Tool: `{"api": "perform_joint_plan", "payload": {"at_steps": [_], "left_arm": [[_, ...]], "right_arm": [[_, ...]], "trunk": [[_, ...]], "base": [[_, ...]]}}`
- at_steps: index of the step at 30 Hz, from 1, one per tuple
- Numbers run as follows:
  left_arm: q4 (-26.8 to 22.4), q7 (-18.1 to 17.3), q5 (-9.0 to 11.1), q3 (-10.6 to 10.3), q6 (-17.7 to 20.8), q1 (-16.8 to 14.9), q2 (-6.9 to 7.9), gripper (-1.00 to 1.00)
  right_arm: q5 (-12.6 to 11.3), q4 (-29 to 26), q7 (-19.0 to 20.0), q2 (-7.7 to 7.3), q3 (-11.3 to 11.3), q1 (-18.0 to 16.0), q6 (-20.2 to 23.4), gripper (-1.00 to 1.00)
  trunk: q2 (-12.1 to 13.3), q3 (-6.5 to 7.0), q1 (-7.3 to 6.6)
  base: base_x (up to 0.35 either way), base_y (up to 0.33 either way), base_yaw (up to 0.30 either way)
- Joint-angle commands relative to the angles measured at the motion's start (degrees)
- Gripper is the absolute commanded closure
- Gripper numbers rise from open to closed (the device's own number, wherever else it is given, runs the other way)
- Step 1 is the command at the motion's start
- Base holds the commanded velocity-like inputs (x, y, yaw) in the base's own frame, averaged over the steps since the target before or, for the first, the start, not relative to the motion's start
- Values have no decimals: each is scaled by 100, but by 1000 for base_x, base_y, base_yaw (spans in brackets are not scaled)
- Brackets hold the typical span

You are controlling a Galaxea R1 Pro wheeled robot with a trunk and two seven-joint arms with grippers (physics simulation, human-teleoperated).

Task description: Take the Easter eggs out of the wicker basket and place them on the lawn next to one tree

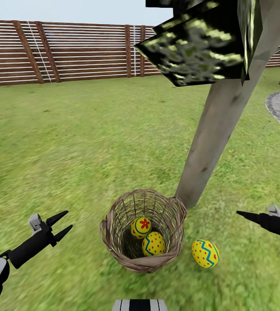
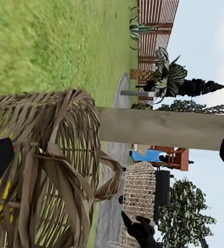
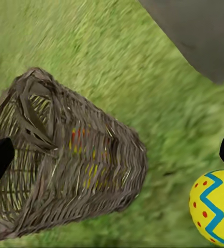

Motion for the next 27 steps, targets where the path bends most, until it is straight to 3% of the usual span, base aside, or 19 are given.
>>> {"api": "perform_joint_plan", "payload": {"at_steps": [1,3,4,7,8,13,17,21,27], "left_arm": [[4,-24,-16,8,29,-4,-4,-100],[2,-24,-16,8,29,-4,-7,-100],[4,-24,-16,6,29,-4,-8,-100],[1,-24,-16,6,29,-4,-9,-100],[1,-24,-16,7,29,-4,-9,-100],[6,-24,-16,8,29,-4,-10,-100],[-1,-24,-16,4,29,-4,-10,-100],[4,-24,-16,1,29,-4,-12,-100],[6,-24,-16,4,29,-4,-18,-100]], "right_arm": [[139,-146,71,22,0,-5,108,-100],[402,-491,86,130,124,11,170,-100],[643,-737,90,333,239,27,193,-100],[1069,-1256,93,920,356,39,212,-100],[1317,-1556,94,1194,378,41,219,-100],[2248,-2483,90,2076,398,43,231,-100],[3079,-2701,72,2673,397,43,226,-100],[3206,-2727,48,2880,401,43,226,-100],[3230,-2746,26,2948,402,43,226,-100]], "trunk": [[-2,-4,-1],[-2,-4,-1],[-2,-4,-1],[-2,-4,-1],[-2,-4,-1],[-2,-4,-1],[-2,-4,-1],[-2,-4,-1],[-2,-4,-1]], "base": [[0,0,0],[0,0,0],[0,0,0],[0,0,0],[0,0,0],[0,0,0],[0,0,0],[0,0,0],[0,0,0]]}}
